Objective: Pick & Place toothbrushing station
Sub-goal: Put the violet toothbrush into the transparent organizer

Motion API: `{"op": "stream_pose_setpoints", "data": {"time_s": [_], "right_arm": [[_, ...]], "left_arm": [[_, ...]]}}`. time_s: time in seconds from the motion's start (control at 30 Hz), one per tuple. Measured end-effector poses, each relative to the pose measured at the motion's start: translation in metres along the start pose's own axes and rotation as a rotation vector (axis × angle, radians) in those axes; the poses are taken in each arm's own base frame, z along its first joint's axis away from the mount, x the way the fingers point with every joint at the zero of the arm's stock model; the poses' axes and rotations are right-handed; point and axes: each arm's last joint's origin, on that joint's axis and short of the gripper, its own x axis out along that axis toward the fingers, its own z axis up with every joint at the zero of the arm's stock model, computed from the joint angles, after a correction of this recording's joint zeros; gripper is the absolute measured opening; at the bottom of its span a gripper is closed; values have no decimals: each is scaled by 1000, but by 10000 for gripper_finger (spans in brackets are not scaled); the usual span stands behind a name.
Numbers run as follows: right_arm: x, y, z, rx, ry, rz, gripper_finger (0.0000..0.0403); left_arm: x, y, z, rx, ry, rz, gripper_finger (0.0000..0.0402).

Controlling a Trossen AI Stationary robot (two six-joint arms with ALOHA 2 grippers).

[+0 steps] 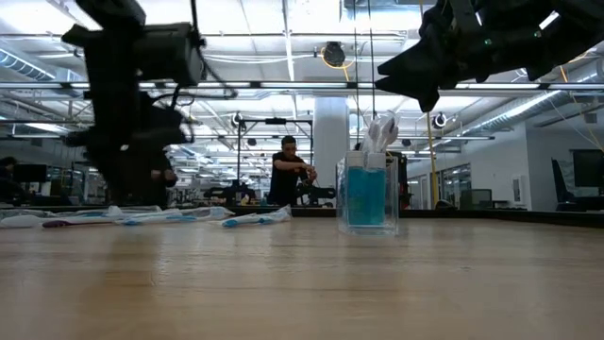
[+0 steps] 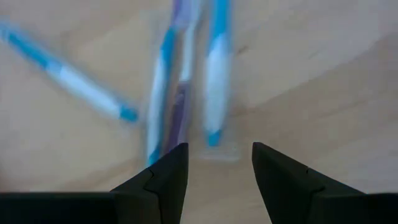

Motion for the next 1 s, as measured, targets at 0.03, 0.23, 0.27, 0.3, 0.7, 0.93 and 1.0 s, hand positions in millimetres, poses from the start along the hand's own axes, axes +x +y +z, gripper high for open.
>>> {"op": "stream_pose_setpoints", "data": {"time_s": [0.03, 0.23, 0.27, 0.3, 0.7, 0.93, 1.0], "right_arm": [[0, 0, 0, 0, 3, -1, 155], [0, 0, 0, 0, 5, -1, 155], [0, 0, 0, 0, 5, -1, 155], [0, 0, 0, 0, 5, -1, 155], [0, 0, -1, 0, 6, -1, 155], [0, 0, -1, 1, 13, -2, 155], [0, 0, -1, 1, 13, -2, 155]], "left_arm": [[4, 3, -4, -17, 12, 15, 182], [18, 14, -21, -74, 63, 67, 182], [20, 15, -23, -77, 74, 70, 182], [20, 15, -24, -79, 80, 67, 182], [23, 6, -23, -33, 82, -56, 181], [23, 5, -24, -45, 114, -74, 179], [22, 5, -24, -66, 124, -72, 168]]}}
